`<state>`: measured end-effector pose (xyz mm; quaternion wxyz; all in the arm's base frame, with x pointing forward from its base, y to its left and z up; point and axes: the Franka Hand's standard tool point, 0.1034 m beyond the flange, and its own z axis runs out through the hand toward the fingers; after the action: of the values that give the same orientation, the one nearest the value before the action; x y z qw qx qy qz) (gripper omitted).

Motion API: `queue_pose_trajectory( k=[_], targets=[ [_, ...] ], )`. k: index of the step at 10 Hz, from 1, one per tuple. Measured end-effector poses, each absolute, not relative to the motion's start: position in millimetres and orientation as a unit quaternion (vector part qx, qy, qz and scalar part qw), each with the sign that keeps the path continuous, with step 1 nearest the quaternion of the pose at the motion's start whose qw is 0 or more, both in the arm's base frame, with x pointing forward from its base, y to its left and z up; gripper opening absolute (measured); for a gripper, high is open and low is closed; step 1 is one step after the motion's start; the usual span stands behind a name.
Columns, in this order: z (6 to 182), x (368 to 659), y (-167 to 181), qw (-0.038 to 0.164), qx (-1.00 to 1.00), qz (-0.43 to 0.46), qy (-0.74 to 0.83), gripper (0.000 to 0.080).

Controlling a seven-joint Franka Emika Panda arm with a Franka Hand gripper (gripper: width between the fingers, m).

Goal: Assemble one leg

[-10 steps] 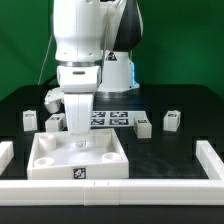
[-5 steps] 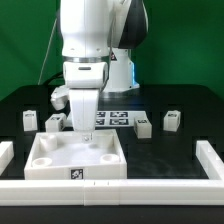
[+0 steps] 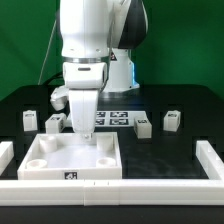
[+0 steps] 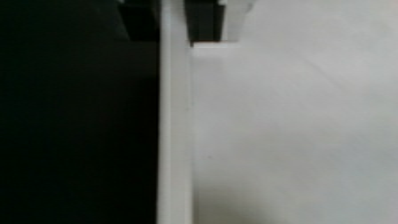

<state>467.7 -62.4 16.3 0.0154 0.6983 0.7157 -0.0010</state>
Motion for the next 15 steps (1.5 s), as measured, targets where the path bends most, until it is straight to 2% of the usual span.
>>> queue_pose_trajectory(
  k=[5,12,15],
  targets=[
    [16.1,468.0,-59.3,0.015,0.706,0.0,0.708,0.0057],
    [18.3,486.3,52.3,0.004,0.732,0.016,0.681,0.0057],
    [18.9,495.5,69.8,0.003,0.724,0.025,0.69,0.0057]
  ],
)
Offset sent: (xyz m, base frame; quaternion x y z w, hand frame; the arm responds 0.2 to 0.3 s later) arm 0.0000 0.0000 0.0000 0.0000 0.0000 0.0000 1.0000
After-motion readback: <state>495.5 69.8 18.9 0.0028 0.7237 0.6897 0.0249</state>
